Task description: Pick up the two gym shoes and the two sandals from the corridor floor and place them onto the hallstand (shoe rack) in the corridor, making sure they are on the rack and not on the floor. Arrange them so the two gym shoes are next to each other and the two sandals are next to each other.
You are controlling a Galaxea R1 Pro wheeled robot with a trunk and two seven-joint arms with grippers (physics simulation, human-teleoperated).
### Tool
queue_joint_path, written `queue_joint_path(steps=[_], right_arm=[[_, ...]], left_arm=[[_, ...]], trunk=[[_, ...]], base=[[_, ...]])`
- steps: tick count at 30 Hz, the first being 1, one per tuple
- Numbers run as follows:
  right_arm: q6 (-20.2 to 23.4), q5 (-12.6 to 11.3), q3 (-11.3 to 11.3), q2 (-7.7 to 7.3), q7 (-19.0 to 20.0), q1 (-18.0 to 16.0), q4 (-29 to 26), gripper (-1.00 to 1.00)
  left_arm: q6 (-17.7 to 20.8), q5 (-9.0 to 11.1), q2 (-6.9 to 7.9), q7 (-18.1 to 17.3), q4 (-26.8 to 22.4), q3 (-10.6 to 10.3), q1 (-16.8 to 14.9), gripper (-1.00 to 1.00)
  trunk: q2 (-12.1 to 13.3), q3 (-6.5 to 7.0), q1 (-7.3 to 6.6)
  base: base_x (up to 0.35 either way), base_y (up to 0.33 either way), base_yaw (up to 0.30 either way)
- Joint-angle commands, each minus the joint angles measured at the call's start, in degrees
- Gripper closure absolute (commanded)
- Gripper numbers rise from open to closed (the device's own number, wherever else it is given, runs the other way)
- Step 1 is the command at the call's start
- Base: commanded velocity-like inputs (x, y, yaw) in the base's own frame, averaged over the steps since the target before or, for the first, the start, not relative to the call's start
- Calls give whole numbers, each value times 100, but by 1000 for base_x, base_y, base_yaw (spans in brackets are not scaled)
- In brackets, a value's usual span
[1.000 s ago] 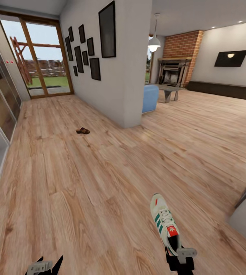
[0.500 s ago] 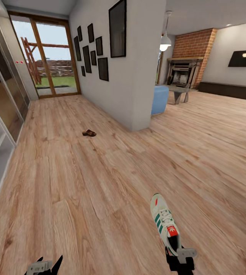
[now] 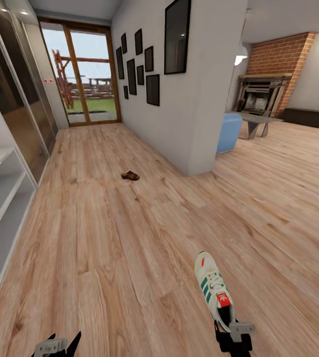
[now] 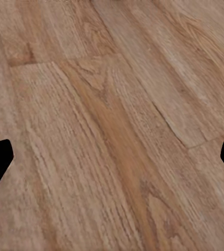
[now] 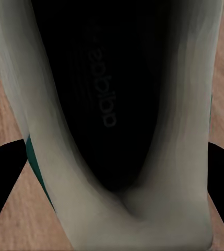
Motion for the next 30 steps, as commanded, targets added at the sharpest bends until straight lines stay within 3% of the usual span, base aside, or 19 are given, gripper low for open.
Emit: queue_joint_path(steps=[1, 30], right_arm=[[-9, 62, 0, 0, -53, -4, 3, 100], [-9, 63, 0, -9, -48, -4, 11, 100]], left_arm=[[11, 59, -2, -57, 9, 10, -5, -100], [11, 60, -5, -57, 16, 10, -5, -100]], trunk=[[-2, -5, 2], [-2, -5, 2]], base=[[321, 147, 19], [315, 159, 1]])
